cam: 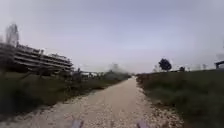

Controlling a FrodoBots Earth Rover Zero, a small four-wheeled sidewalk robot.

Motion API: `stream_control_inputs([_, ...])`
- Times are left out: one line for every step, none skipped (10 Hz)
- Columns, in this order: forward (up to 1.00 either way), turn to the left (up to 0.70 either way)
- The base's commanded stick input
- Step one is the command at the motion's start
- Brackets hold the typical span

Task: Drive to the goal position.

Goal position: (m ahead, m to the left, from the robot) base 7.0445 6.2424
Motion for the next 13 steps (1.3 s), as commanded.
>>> stream_control_inputs([0.70,0.00])
stream_control_inputs([0.70,0.00])
stream_control_inputs([0.70,0.00])
stream_control_inputs([0.70,0.00])
stream_control_inputs([0.70,-0.17])
stream_control_inputs([0.70,-0.35])
stream_control_inputs([0.70,-0.03])
stream_control_inputs([0.70,0.00])
stream_control_inputs([0.70,0.00])
stream_control_inputs([0.70,0.00])
stream_control_inputs([0.70,0.00])
stream_control_inputs([0.70,0.00])
stream_control_inputs([0.70,0.00])
